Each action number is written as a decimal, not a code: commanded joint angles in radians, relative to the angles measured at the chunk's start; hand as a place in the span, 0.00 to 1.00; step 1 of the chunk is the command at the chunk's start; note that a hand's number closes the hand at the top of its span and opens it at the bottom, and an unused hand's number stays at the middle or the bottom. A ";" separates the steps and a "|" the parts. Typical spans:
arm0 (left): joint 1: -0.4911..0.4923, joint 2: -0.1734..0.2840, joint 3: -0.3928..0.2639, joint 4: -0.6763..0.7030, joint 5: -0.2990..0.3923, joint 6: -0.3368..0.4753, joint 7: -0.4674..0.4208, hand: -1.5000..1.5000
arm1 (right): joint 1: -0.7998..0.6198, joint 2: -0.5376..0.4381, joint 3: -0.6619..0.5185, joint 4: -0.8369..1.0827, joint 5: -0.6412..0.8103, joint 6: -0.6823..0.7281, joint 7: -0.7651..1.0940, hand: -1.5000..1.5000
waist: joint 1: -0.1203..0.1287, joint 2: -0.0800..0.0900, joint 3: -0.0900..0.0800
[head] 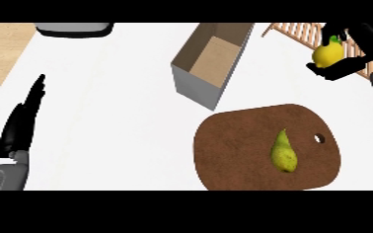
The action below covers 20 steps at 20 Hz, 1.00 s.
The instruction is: Pick the lemon from the cutting board and place it in the cardboard box
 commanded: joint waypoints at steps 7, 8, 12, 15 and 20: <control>0.015 0.015 0.028 0.026 -0.002 -0.026 -0.034 0.50 | -0.243 0.202 0.003 0.042 -0.060 0.170 0.178 1.00 | -0.001 -0.004 -0.002; -0.037 -0.010 0.013 0.040 -0.022 0.000 0.003 0.50 | -0.267 0.199 -0.016 0.071 -0.076 0.183 0.157 1.00 | -0.006 -0.002 -0.002; 0.019 -0.024 -0.005 -0.049 -0.039 0.002 0.025 0.50 | -0.330 0.253 -0.035 0.142 -0.074 0.160 0.220 1.00 | 0.002 -0.001 -0.001; -0.027 -0.022 0.018 0.035 -0.033 0.000 -0.010 0.50 | -0.380 0.344 -0.029 0.138 -0.093 0.195 0.336 1.00 | -0.008 -0.002 -0.002; -0.005 -0.024 0.019 -0.031 -0.027 -0.009 0.015 0.50 | -0.477 0.413 -0.054 0.304 -0.077 0.120 0.363 1.00 | 0.018 0.005 -0.001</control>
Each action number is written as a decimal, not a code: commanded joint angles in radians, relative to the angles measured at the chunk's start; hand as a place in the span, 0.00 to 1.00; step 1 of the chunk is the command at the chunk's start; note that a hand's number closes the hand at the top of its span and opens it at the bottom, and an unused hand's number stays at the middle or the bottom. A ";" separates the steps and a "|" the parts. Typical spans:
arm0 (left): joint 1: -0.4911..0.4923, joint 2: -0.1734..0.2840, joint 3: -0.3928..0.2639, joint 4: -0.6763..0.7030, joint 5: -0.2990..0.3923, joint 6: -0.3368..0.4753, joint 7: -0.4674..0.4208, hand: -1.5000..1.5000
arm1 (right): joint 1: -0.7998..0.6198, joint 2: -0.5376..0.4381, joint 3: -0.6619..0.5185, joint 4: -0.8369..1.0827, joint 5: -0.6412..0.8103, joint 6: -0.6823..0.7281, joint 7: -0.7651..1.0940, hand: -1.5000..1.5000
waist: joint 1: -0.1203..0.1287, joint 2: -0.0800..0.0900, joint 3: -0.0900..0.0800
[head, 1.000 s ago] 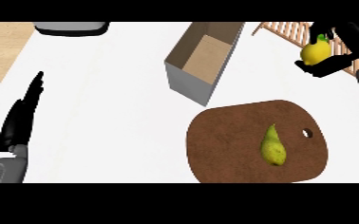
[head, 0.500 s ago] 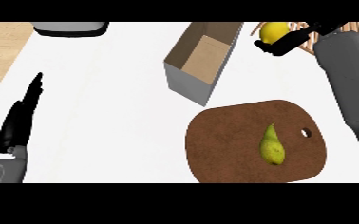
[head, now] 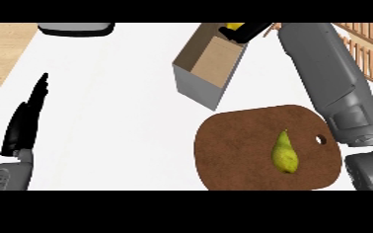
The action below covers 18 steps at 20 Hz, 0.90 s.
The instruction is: Pick the lemon from the cutting board and place it in the cardboard box
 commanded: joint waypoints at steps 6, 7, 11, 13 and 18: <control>-0.023 -0.019 -0.012 0.021 -0.019 -0.003 -0.021 0.50 | -0.146 0.121 -0.020 0.231 0.038 -0.134 0.057 1.00 | 0.026 0.015 0.000; -0.020 -0.001 0.002 0.025 -0.008 -0.017 -0.044 0.50 | -0.120 0.132 -0.016 0.252 0.048 -0.169 0.042 1.00 | 0.032 0.018 0.000; -0.035 -0.018 -0.015 -0.008 -0.020 -0.010 0.004 0.50 | -0.125 0.176 -0.001 0.304 0.090 -0.285 0.117 1.00 | 0.036 0.018 0.000; -0.047 -0.026 -0.025 0.008 -0.025 -0.011 -0.011 0.50 | -0.145 0.164 -0.042 0.347 0.050 -0.231 0.150 1.00 | 0.047 0.025 0.000; -0.038 -0.021 -0.019 0.016 -0.021 -0.024 -0.029 0.50 | -0.156 0.232 -0.060 0.390 0.034 -0.227 0.201 0.00 | 0.046 0.022 0.000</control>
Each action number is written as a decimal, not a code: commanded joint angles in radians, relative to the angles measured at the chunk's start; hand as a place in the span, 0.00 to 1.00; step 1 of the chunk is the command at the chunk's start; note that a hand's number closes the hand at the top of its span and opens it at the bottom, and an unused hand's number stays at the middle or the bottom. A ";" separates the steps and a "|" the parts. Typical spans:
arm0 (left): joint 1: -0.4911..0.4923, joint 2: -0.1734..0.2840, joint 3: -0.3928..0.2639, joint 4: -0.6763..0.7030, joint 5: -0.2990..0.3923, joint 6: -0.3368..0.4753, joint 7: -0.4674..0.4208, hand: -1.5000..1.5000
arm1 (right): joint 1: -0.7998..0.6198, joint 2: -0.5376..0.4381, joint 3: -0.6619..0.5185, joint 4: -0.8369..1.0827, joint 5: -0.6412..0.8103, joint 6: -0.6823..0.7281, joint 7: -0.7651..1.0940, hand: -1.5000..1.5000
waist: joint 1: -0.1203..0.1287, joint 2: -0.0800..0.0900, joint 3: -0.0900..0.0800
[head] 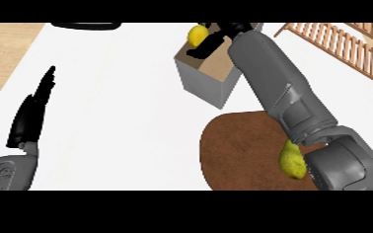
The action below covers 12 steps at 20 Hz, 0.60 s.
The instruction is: Pick the lemon from the cutting board and place it in the cardboard box
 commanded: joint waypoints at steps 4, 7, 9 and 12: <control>-0.033 0.002 0.017 0.027 0.009 -0.007 -0.004 0.50 | 0.026 0.017 -0.052 0.030 -0.043 -0.018 -0.055 0.00 | 0.005 0.005 0.001; 0.019 -0.012 -0.008 -0.019 -0.001 -0.009 -0.002 0.50 | -0.007 -0.015 -0.084 0.007 -0.069 -0.023 -0.085 0.00 | 0.024 0.004 0.001; 0.000 0.014 0.020 0.005 0.014 -0.024 0.003 0.50 | 0.064 0.003 -0.108 -0.015 -0.095 -0.070 -0.196 0.00 | 0.005 0.003 0.002; 0.005 -0.014 0.002 0.004 -0.002 -0.002 0.002 0.50 | 0.063 -0.065 -0.178 -0.034 -0.162 -0.036 -0.249 0.00 | -0.003 0.004 0.002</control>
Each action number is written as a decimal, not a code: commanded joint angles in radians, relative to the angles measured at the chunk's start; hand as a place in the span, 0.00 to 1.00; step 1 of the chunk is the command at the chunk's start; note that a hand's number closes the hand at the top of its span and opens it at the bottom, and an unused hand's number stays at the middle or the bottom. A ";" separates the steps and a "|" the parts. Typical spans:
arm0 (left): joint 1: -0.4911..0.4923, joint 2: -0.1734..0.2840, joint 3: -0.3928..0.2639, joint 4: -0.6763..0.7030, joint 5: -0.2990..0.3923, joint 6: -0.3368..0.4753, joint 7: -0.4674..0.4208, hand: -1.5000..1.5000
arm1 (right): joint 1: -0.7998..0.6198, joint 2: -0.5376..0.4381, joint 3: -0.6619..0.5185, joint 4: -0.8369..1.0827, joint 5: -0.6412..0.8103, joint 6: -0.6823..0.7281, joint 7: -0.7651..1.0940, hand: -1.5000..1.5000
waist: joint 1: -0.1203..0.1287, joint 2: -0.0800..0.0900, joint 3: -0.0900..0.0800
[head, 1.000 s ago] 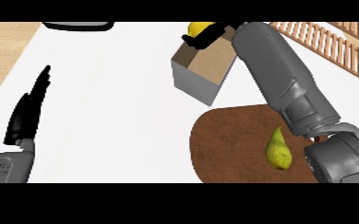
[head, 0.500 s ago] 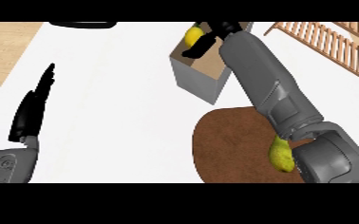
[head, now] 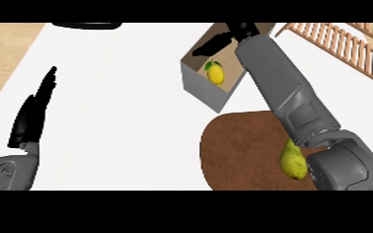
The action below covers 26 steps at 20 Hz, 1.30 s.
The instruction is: Pick the lemon from the cutting board and place it in the cardboard box
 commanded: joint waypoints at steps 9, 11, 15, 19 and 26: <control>0.050 0.007 0.014 -0.034 0.010 -0.014 -0.021 0.50 | 0.002 -0.195 -0.200 -0.002 -0.192 0.157 -0.090 0.00 | 0.000 -0.003 0.001; 0.001 0.031 0.035 0.008 0.016 -0.027 -0.005 0.50 | 0.067 -0.230 -0.216 -0.002 -0.207 0.183 -0.157 0.00 | -0.020 -0.002 0.001; 0.068 0.006 0.021 -0.026 0.002 -0.003 -0.053 0.50 | 0.066 -0.369 -0.230 0.015 -0.213 0.275 -0.122 0.00 | -0.005 -0.002 0.001; -0.013 -0.008 0.005 -0.016 -0.009 -0.001 0.012 0.50 | 0.108 -0.441 -0.226 0.029 -0.203 0.325 -0.146 0.00 | -0.009 0.006 0.003; 0.029 -0.011 0.019 -0.010 -0.011 0.013 -0.026 0.50 | 0.218 -0.546 -0.202 0.036 -0.174 0.438 -0.258 0.00 | -0.004 0.006 0.004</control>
